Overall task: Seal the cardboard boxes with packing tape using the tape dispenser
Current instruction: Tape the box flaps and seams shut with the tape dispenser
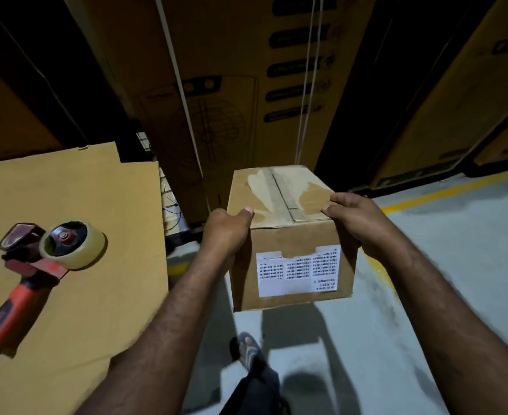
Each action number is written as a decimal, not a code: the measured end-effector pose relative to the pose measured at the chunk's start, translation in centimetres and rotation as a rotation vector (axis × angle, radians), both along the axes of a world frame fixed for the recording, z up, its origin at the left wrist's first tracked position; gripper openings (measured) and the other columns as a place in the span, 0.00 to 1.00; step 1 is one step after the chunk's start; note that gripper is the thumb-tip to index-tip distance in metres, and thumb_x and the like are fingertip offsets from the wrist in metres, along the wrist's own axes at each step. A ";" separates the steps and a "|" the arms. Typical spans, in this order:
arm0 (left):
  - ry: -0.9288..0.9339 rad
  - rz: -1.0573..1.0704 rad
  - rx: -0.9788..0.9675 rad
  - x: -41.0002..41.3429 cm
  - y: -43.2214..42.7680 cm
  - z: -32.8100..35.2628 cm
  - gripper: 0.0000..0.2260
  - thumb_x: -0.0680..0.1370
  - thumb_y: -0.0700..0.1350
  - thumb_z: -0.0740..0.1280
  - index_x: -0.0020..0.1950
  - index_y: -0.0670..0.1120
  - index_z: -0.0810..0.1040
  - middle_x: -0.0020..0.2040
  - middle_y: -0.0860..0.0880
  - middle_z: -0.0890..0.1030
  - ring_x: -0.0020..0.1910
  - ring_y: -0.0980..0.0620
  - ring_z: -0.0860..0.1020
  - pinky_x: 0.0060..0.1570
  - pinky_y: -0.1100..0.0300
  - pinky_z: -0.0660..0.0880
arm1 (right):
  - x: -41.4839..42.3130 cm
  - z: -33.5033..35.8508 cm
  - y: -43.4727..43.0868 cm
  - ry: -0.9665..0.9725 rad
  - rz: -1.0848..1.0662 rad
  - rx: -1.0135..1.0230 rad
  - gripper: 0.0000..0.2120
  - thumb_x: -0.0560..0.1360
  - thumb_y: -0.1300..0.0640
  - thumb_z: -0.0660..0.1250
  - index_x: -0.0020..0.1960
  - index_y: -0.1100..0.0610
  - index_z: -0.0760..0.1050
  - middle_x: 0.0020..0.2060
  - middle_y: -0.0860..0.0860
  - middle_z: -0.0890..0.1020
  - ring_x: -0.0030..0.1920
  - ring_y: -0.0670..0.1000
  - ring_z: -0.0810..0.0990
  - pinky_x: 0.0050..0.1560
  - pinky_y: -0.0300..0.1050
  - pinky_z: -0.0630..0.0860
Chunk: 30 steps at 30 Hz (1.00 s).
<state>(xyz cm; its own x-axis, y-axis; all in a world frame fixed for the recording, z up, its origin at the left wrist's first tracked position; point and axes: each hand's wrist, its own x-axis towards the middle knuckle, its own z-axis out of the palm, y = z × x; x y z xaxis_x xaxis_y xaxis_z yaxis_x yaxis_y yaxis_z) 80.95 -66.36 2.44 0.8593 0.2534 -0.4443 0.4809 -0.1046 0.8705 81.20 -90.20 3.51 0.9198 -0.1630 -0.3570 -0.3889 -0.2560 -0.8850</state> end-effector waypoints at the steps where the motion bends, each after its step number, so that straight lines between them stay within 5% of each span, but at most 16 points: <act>1: 0.009 0.022 -0.008 0.7 -0.1 -0.8 0.15 0.81 0.53 0.70 0.55 0.42 0.75 0.51 0.45 0.82 0.50 0.45 0.82 0.46 0.54 0.77 | 1.4 -0.5 0.0 0.013 0.020 -0.011 0.31 0.70 0.48 0.74 0.72 0.54 0.73 0.61 0.51 0.81 0.57 0.54 0.81 0.64 0.57 0.77; 5: 0.024 0.093 -0.022 3.9 -0.8 -4.1 0.15 0.82 0.53 0.68 0.59 0.43 0.75 0.52 0.47 0.81 0.52 0.46 0.80 0.40 0.57 0.74 | 6.9 -1.9 0.0 0.061 0.101 -0.023 0.16 0.75 0.57 0.72 0.62 0.49 0.75 0.51 0.47 0.82 0.51 0.51 0.82 0.56 0.50 0.79; 7: 0.039 0.132 -0.027 5.5 -1.1 -5.9 0.15 0.81 0.53 0.69 0.61 0.44 0.77 0.53 0.47 0.83 0.52 0.46 0.81 0.44 0.55 0.78 | 9.6 -3.3 -0.4 0.106 0.137 -0.034 0.21 0.75 0.61 0.72 0.67 0.54 0.72 0.49 0.46 0.80 0.49 0.50 0.81 0.56 0.51 0.78; 9: 0.072 0.167 -0.053 6.7 -1.3 -7.9 0.14 0.79 0.52 0.71 0.59 0.46 0.79 0.52 0.48 0.84 0.50 0.48 0.83 0.50 0.52 0.81 | 12.0 -4.8 -0.9 0.190 0.160 -0.031 0.36 0.73 0.60 0.74 0.77 0.60 0.62 0.57 0.50 0.80 0.54 0.55 0.81 0.61 0.56 0.78; 11: 0.111 0.184 -0.084 7.2 -1.5 -9.7 0.12 0.78 0.50 0.73 0.57 0.45 0.81 0.50 0.49 0.86 0.48 0.48 0.84 0.51 0.52 0.82 | 14.1 -6.3 -1.2 0.256 0.201 -0.033 0.33 0.73 0.61 0.75 0.74 0.62 0.66 0.61 0.55 0.81 0.56 0.60 0.82 0.60 0.61 0.79; 14: 0.161 0.256 -0.124 7.8 -1.4 -12.0 0.08 0.78 0.46 0.74 0.53 0.43 0.81 0.48 0.47 0.86 0.45 0.49 0.85 0.43 0.58 0.80 | 17.1 -8.6 -0.9 0.343 0.302 -0.052 0.16 0.73 0.64 0.73 0.61 0.61 0.79 0.51 0.57 0.86 0.52 0.61 0.85 0.59 0.64 0.79; 17: 0.210 0.322 -0.150 8.4 -1.1 -13.8 0.04 0.80 0.41 0.72 0.45 0.44 0.80 0.41 0.49 0.84 0.37 0.54 0.82 0.30 0.67 0.75 | 20.2 -10.8 0.0 0.407 0.423 -0.051 0.14 0.74 0.65 0.72 0.59 0.58 0.81 0.49 0.56 0.87 0.50 0.60 0.86 0.56 0.62 0.81; 20: 0.268 0.364 -0.152 8.3 -1.7 -17.1 0.11 0.81 0.40 0.70 0.40 0.45 0.73 0.34 0.48 0.78 0.31 0.53 0.74 0.22 0.69 0.67 | 23.3 -13.7 0.7 0.508 0.525 -0.081 0.14 0.75 0.66 0.70 0.59 0.55 0.80 0.49 0.57 0.87 0.46 0.59 0.86 0.37 0.51 0.83; 23: 0.302 0.469 -0.128 8.7 -2.2 -21.3 0.08 0.80 0.41 0.70 0.42 0.46 0.75 0.40 0.47 0.81 0.36 0.50 0.79 0.32 0.63 0.75 | 24.7 -17.6 1.6 0.566 0.613 -0.139 0.11 0.76 0.63 0.71 0.57 0.57 0.79 0.44 0.58 0.86 0.39 0.59 0.85 0.28 0.47 0.78; 27: 0.326 0.527 -0.071 10.2 -1.1 -27.0 0.05 0.79 0.44 0.71 0.50 0.42 0.83 0.46 0.44 0.86 0.42 0.47 0.82 0.43 0.56 0.78 | 21.8 -23.7 1.6 0.641 0.489 -0.073 0.03 0.76 0.67 0.68 0.42 0.64 0.77 0.23 0.54 0.77 0.19 0.50 0.74 0.22 0.37 0.67; 30: 0.333 0.393 0.002 12.2 0.7 -31.7 0.07 0.79 0.45 0.71 0.45 0.42 0.83 0.41 0.43 0.85 0.39 0.46 0.82 0.42 0.53 0.78 | 18.8 -28.0 1.2 0.676 0.302 0.077 0.06 0.71 0.65 0.73 0.45 0.67 0.80 0.32 0.61 0.82 0.27 0.57 0.81 0.26 0.43 0.75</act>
